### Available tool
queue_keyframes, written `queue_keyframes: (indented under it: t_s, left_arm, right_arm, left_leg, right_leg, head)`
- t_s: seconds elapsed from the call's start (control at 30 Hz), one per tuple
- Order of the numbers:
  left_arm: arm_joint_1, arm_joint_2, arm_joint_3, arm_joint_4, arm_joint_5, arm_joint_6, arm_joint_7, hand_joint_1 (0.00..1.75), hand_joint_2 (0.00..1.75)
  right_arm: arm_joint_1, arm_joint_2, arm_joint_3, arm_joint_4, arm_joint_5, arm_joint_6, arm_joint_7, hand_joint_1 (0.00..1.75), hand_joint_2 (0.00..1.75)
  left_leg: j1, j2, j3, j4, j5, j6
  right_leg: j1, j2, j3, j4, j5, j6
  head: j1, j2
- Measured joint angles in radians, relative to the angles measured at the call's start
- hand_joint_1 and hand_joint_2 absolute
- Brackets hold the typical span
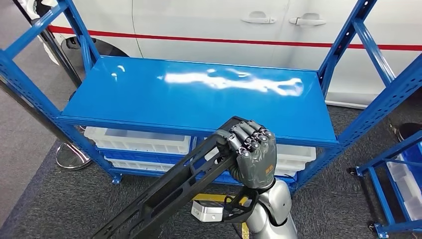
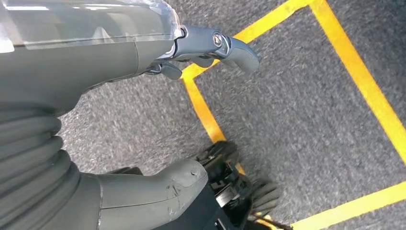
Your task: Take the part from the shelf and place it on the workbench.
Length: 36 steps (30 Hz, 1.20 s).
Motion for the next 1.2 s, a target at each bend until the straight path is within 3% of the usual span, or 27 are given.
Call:
queue_keyframes:
  t_s: [0.03, 0.1, 0.13, 0.17, 0.23, 0.27, 0.33, 0.37, 0.43, 0.5, 0.53, 0.57, 0.6, 0.63, 0.67, 0.73, 0.8, 0.87, 0.9, 0.97, 1.0, 1.03, 1.07, 1.1, 1.13, 1.17, 1.2]
  left_arm:
    - [-0.002, 0.000, 0.000, 0.000, 0.002, -0.001, -0.001, 0.00, 1.75]
    - [-0.005, 0.000, 0.000, 0.000, 0.005, -0.003, -0.001, 0.00, 1.75]
    - [-0.007, 0.000, 0.000, 0.000, 0.006, -0.003, -0.001, 0.00, 1.75]
    - [-0.008, 0.000, 0.000, 0.000, 0.007, -0.003, -0.001, 0.00, 1.75]
    - [-0.010, 0.000, 0.000, -0.001, 0.007, -0.003, -0.002, 0.00, 1.75]
    - [-0.011, 0.000, -0.001, -0.001, 0.007, -0.005, -0.001, 0.00, 1.75]
    - [-0.011, 0.000, -0.003, -0.001, 0.007, -0.010, 0.002, 0.00, 1.75]
    - [-0.011, 0.000, -0.004, -0.001, 0.007, -0.014, 0.005, 0.00, 1.75]
    - [-0.009, 0.000, -0.007, -0.001, 0.007, -0.020, 0.010, 0.00, 1.75]
    - [-0.008, 0.000, -0.009, -0.001, 0.006, -0.024, 0.012, 0.00, 1.75]
    - [-0.008, 0.000, -0.011, -0.001, 0.006, -0.025, 0.013, 0.00, 1.75]
    - [-0.008, 0.000, -0.012, -0.001, 0.005, -0.026, 0.015, 0.00, 1.75]
    - [-0.008, 0.000, -0.014, -0.001, 0.005, -0.027, 0.017, 0.00, 1.75]
    - [-0.009, 0.000, -0.015, -0.001, 0.006, -0.027, 0.018, 0.00, 1.75]
    - [-0.011, 0.000, -0.016, -0.001, 0.006, -0.029, 0.020, 0.00, 1.75]
    - [-0.017, -0.001, -0.019, -0.001, 0.006, -0.032, 0.022, 0.00, 1.75]
    - [-0.022, -0.004, -0.025, -0.001, 0.005, -0.035, 0.025, 0.00, 1.75]
    - [-0.024, -0.008, -0.030, -0.001, 0.006, -0.039, 0.028, 0.00, 1.75]
    - [-0.025, -0.010, -0.031, -0.001, 0.007, -0.041, 0.029, 0.00, 1.75]
    - [-0.028, -0.015, -0.034, -0.001, 0.009, -0.044, 0.029, 0.00, 1.75]
    - [-0.029, -0.017, -0.035, -0.001, 0.009, -0.045, 0.029, 0.00, 1.75]
    - [-0.029, -0.018, -0.036, -0.001, 0.010, -0.046, 0.029, 0.00, 1.75]
    - [-0.029, -0.019, -0.037, -0.001, 0.010, -0.047, 0.029, 0.00, 1.75]
    - [-0.029, -0.019, -0.039, -0.001, 0.010, -0.048, 0.029, 0.00, 1.75]
    - [-0.029, -0.020, -0.041, -0.001, 0.011, -0.049, 0.028, 0.00, 1.75]
    - [-0.029, -0.022, -0.042, -0.001, 0.012, -0.050, 0.027, 0.00, 1.75]
    - [-0.030, -0.024, -0.044, -0.001, 0.013, -0.051, 0.026, 0.00, 1.75]
  right_arm:
    - [-0.003, 0.000, 0.000, 0.001, 0.000, 0.000, 0.006, 1.75, 1.75]
    - [-0.007, 0.000, 0.001, 0.002, -0.001, 0.000, 0.010, 1.75, 1.75]
    - [-0.010, 0.000, 0.001, 0.002, 0.000, 0.000, 0.011, 1.75, 1.75]
    - [-0.014, 0.000, 0.003, 0.002, 0.001, 0.000, 0.014, 1.75, 1.75]
    - [-0.024, 0.001, 0.008, 0.002, 0.009, 0.000, 0.024, 1.75, 1.75]
    - [-0.032, 0.001, 0.011, 0.003, 0.018, 0.000, 0.035, 1.75, 1.75]
    - [-0.050, 0.002, 0.012, 0.009, 0.040, 0.000, 0.064, 1.75, 1.75]
    - [-0.063, 0.002, 0.012, 0.014, 0.052, 0.000, 0.079, 1.75, 1.75]
    - [-0.091, 0.002, 0.012, 0.024, 0.071, 0.001, 0.108, 1.75, 1.75]
    - [-0.114, 0.002, 0.012, 0.032, 0.085, 0.001, 0.131, 1.75, 1.75]
    - [-0.120, 0.002, 0.012, 0.036, 0.088, 0.001, 0.139, 1.75, 1.75]
    - [-0.125, 0.002, 0.012, 0.040, 0.093, 0.001, 0.145, 1.75, 1.75]
    - [-0.127, 0.001, 0.012, 0.044, 0.099, 0.001, 0.150, 1.75, 1.75]
    - [-0.130, 0.001, 0.012, 0.047, 0.106, 0.001, 0.155, 1.75, 1.75]
    - [-0.132, 0.001, 0.012, 0.049, 0.115, 0.000, 0.161, 1.75, 1.75]
    - [-0.135, 0.001, 0.012, 0.050, 0.128, 0.000, 0.172, 1.75, 1.75]
    - [-0.138, 0.001, 0.013, 0.051, 0.136, 0.000, 0.179, 1.75, 1.75]
    - [-0.139, 0.001, 0.013, 0.054, 0.139, 0.000, 0.182, 1.75, 1.75]
    - [-0.139, 0.001, 0.013, 0.055, 0.141, 0.000, 0.183, 1.75, 1.75]
    - [-0.139, 0.001, 0.013, 0.060, 0.145, 0.000, 0.183, 1.75, 1.75]
    - [-0.139, 0.000, 0.013, 0.062, 0.147, 0.000, 0.183, 1.75, 1.75]
    - [-0.139, 0.000, 0.013, 0.065, 0.150, 0.000, 0.182, 1.75, 1.75]
    - [-0.139, -0.001, 0.013, 0.068, 0.151, 0.000, 0.182, 1.75, 1.75]
    - [-0.139, -0.002, 0.013, 0.071, 0.152, 0.000, 0.181, 1.75, 1.75]
    - [-0.139, -0.003, 0.013, 0.072, 0.152, 0.000, 0.180, 1.75, 1.75]
    - [-0.140, -0.004, 0.013, 0.074, 0.152, 0.000, 0.178, 1.75, 1.75]
    - [-0.142, -0.004, 0.013, 0.074, 0.150, 0.000, 0.175, 1.75, 1.75]
  left_leg:
    - [-0.001, 0.001, -0.017, 0.003, 0.012, -0.001]
    - [-0.002, 0.003, -0.052, 0.010, 0.032, -0.004]
    - [-0.002, 0.003, -0.068, 0.016, 0.040, -0.007]
    - [-0.002, 0.002, -0.082, 0.023, 0.048, -0.010]
    - [-0.004, 0.002, -0.099, 0.032, 0.062, -0.020]
    - [-0.004, 0.001, -0.102, 0.032, 0.071, -0.026]
    - [-0.001, 0.000, -0.107, 0.028, 0.085, -0.039]
    - [0.001, -0.001, -0.115, 0.035, 0.075, -0.045]
    - [0.005, -0.002, -0.143, 0.099, -0.002, -0.054]
    - [0.007, -0.002, -0.176, 0.225, -0.101, -0.060]
    - [0.007, -0.002, -0.183, 0.282, -0.123, -0.061]
    - [0.007, -0.002, -0.178, 0.316, -0.119, -0.061]
    - [0.007, -0.002, -0.158, 0.319, -0.096, -0.061]
    - [0.007, -0.002, -0.122, 0.289, -0.065, -0.059]
    - [0.007, -0.003, -0.069, 0.228, -0.046, -0.055]
    - [0.004, -0.004, 0.040, 0.081, -0.057, -0.048]
    - [-0.002, -0.005, 0.084, 0.004, -0.080, -0.040]
    - [-0.001, -0.003, 0.074, -0.004, -0.064, -0.028]
    - [0.000, -0.001, 0.065, -0.006, -0.052, -0.019]
    - [0.001, 0.004, 0.040, -0.008, -0.026, -0.005]
    - [0.000, 0.005, 0.025, -0.007, -0.014, 0.000]
    - [-0.001, 0.005, 0.009, -0.005, -0.003, 0.001]
    - [-0.002, 0.005, -0.007, -0.003, 0.007, 0.000]
    - [-0.003, 0.006, -0.024, 0.002, 0.017, -0.001]
    - [-0.003, 0.006, -0.040, 0.008, 0.025, -0.003]
    - [-0.003, 0.006, -0.054, 0.014, 0.031, -0.005]
    - [-0.004, 0.005, -0.067, 0.022, 0.036, -0.008]
  right_leg:
    - [-0.001, 0.000, -0.005, 0.051, -0.014, 0.002]
    - [-0.002, 0.000, 0.029, 0.063, 0.025, 0.003]
    - [-0.003, 0.000, 0.073, 0.018, 0.051, 0.002]
    - [-0.003, 0.000, 0.127, -0.050, 0.059, -0.001]
    - [0.000, 0.002, 0.212, -0.175, 0.043, -0.007]
    - [0.003, 0.003, 0.228, -0.207, 0.033, -0.011]
    - [0.006, 0.002, 0.220, -0.220, 0.047, -0.023]
    - [0.005, 0.001, 0.210, -0.222, 0.058, -0.032]
    - [0.001, -0.002, 0.185, -0.226, 0.084, -0.047]
    - [0.003, -0.002, 0.153, -0.225, 0.110, -0.052]
    - [0.004, -0.003, 0.135, -0.224, 0.122, -0.052]
    - [0.005, -0.004, 0.118, -0.222, 0.134, -0.051]
    - [0.005, -0.004, 0.101, -0.220, 0.145, -0.050]
    - [0.005, -0.005, 0.086, -0.217, 0.156, -0.048]
    - [0.004, -0.005, 0.073, -0.214, 0.165, -0.045]
    - [0.006, -0.005, 0.058, -0.210, 0.182, -0.036]
    - [0.006, -0.006, 0.055, -0.211, 0.199, -0.025]
    - [0.004, -0.005, 0.050, -0.214, 0.207, -0.012]
    - [0.003, -0.004, 0.042, -0.202, 0.188, -0.007]
    - [0.000, -0.002, 0.014, -0.123, 0.095, 0.000]
    - [0.000, -0.001, -0.002, -0.060, 0.043, 0.003]
    - [-0.001, -0.001, -0.014, 0.004, 0.011, 0.005]
    - [-0.001, -0.001, -0.017, 0.050, 0.006, 0.007]
    - [-0.002, -0.001, -0.007, 0.070, 0.024, 0.008]
    - [-0.002, -0.001, 0.020, 0.055, 0.054, 0.007]
    - [-0.003, -0.001, 0.063, 0.009, 0.079, 0.004]
    - [-0.001, -0.001, 0.115, -0.059, 0.084, -0.001]
  head:
    - [0.000, 0.000]
    - [0.000, 0.000]
    - [0.000, 0.000]
    - [0.000, 0.000]
    - [0.000, 0.000]
    - [-0.001, 0.000]
    - [0.000, 0.000]
    - [0.000, 0.000]
    - [-0.002, 0.000]
    - [-0.003, 0.000]
    - [-0.003, 0.000]
    - [-0.003, 0.000]
    - [-0.003, 0.000]
    - [-0.004, 0.000]
    - [-0.004, 0.000]
    - [-0.003, 0.000]
    - [-0.003, 0.000]
    - [-0.003, 0.000]
    - [-0.003, 0.000]
    - [-0.003, 0.000]
    - [-0.003, 0.000]
    - [-0.003, 0.000]
    - [-0.003, 0.000]
    - [-0.003, 0.000]
    - [-0.003, 0.000]
    - [-0.003, 0.000]
    - [-0.003, 0.000]
